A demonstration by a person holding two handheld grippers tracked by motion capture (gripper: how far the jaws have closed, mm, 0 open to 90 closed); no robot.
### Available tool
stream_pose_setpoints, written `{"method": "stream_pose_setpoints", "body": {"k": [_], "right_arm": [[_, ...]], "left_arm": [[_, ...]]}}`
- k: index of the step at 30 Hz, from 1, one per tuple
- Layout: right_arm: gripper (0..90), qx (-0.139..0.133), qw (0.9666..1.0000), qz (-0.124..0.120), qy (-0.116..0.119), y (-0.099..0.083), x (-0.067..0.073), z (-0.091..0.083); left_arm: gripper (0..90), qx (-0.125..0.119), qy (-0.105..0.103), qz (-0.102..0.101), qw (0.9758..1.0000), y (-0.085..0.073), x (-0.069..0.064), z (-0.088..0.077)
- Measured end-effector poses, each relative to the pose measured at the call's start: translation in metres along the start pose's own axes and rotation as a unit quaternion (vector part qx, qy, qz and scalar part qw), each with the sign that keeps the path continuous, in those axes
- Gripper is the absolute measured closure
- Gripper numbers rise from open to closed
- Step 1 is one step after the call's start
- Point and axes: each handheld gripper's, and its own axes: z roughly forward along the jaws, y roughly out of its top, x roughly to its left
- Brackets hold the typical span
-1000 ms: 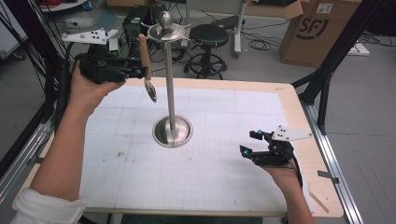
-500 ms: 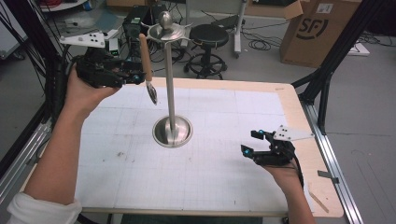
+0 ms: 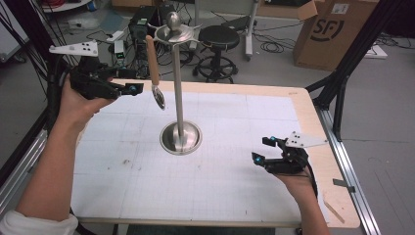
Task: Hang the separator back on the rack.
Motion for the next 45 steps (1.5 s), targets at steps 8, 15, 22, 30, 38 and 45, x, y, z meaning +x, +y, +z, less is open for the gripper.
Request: {"method": "stream_pose_setpoints", "body": {"k": [8,15,22,30,38,45], "right_arm": [[25.2,0.002,1.0000,0.000,0.002,0.000,0.000,0.001],[25.2,0.001,1.0000,0.000,0.001,0.000,0.000,0.000],[25.3,0.003,1.0000,-0.001,0.001,0.000,0.001,0.001],[25.3,0.003,1.0000,0.001,-0.001,0.000,0.001,0.000],[25.8,0.006,1.0000,0.001,-0.001,0.000,0.001,0.001],[25.8,0.004,1.0000,-0.001,-0.001,0.000,0.001,0.001]], "left_arm": [[24.3,-0.004,0.006,0.007,0.9999,-0.008,-0.004,-0.004],[15.5,0.000,0.001,0.013,0.9999,-0.015,-0.010,-0.004],[7.3,-0.003,-0.003,0.014,0.9999,-0.026,-0.015,-0.004],[6.3,-0.002,-0.015,0.015,0.9998,-0.039,-0.018,-0.001],[6.2,0.000,-0.014,0.011,0.9998,-0.050,-0.022,0.001],[6.2,0.004,-0.025,0.013,0.9996,-0.060,-0.029,0.011]]}}
